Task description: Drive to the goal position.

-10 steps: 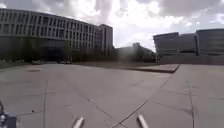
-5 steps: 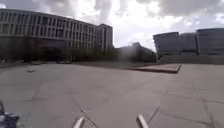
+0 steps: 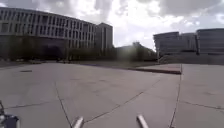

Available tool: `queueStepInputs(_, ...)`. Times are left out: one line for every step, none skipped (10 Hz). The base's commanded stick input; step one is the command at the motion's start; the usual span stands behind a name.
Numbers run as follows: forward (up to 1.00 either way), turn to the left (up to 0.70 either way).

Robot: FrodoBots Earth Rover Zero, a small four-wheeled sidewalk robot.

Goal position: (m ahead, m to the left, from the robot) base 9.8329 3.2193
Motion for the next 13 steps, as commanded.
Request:
queueStepInputs(0.7, 0.0)
queueStepInputs(0.7, 0.0)
queueStepInputs(0.7, 0.0)
queueStepInputs(0.7, 0.0)
queueStepInputs(0.7, 0.0)
queueStepInputs(0.7, 0.0)
queueStepInputs(0.7, 0.0)
queueStepInputs(0.7, 0.0)
queueStepInputs(0.7, 0.0)
queueStepInputs(0.7, 0.0)
queueStepInputs(0.7, 0.0)
queueStepInputs(0.7, 0.0)
queueStepInputs(0.7, 0.0)
